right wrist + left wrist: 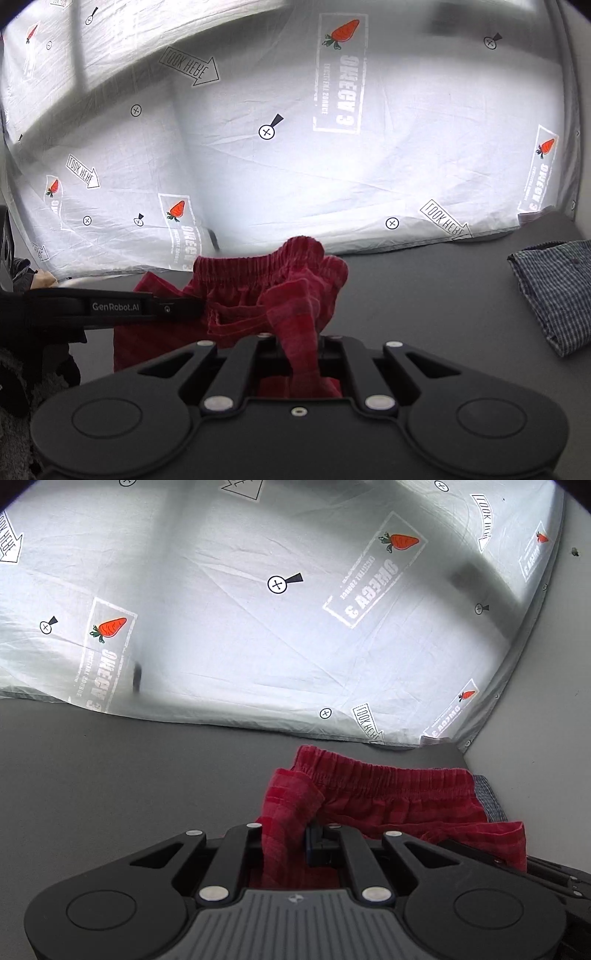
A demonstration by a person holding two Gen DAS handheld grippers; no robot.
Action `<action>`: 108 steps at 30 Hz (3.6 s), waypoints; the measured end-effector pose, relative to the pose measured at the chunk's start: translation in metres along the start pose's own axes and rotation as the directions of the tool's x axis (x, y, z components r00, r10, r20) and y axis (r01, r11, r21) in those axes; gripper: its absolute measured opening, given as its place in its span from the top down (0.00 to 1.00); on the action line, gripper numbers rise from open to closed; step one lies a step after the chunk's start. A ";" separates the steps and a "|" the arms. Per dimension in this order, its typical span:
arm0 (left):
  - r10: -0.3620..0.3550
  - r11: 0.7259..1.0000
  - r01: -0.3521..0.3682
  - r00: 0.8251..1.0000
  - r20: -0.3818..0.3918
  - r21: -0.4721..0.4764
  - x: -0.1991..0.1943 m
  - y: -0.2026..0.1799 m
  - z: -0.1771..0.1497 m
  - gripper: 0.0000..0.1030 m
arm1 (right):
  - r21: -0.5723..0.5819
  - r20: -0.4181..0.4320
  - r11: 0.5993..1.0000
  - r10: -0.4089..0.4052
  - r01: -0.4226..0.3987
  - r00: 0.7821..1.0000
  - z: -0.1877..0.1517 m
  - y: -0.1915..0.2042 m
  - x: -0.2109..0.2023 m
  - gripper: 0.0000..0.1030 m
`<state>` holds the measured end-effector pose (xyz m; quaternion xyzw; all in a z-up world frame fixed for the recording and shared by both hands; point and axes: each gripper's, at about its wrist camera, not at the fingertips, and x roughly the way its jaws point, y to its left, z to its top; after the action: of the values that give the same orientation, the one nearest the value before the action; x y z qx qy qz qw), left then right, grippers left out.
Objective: Fold clothes
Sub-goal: 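Carry the folded shorts with both grippers onto the blue plaid shirt, then lower the shorts onto the shirt and open both grippers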
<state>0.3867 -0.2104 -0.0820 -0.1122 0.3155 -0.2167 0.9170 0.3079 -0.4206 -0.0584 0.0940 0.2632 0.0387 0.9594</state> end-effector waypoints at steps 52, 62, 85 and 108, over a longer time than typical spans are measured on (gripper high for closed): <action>-0.078 0.994 0.077 0.997 -0.011 -0.083 0.291 -0.378 -0.008 0.88 | 0.025 0.093 0.988 -0.153 0.151 0.984 0.094 -0.466 0.039 0.93; 0.071 0.997 -0.070 0.997 -0.030 0.029 0.377 -0.340 0.009 0.70 | -0.173 0.054 0.928 -0.326 0.330 0.944 0.087 -0.478 0.144 0.68; 0.031 0.999 -0.031 1.000 0.006 0.034 0.377 -0.317 -0.017 0.45 | -0.168 0.085 0.884 -0.428 0.437 0.900 0.069 -0.482 0.151 0.50; 0.247 0.969 -0.231 0.916 0.315 -0.088 -0.075 -0.267 -0.077 0.00 | -0.147 0.199 0.981 -0.096 0.127 0.975 0.027 -0.240 -0.130 0.04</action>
<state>0.1984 -0.4157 -0.0111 -0.1293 0.1775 -0.0739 0.9728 0.2161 -0.6762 -0.0197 0.0057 0.1707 -0.0037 0.9853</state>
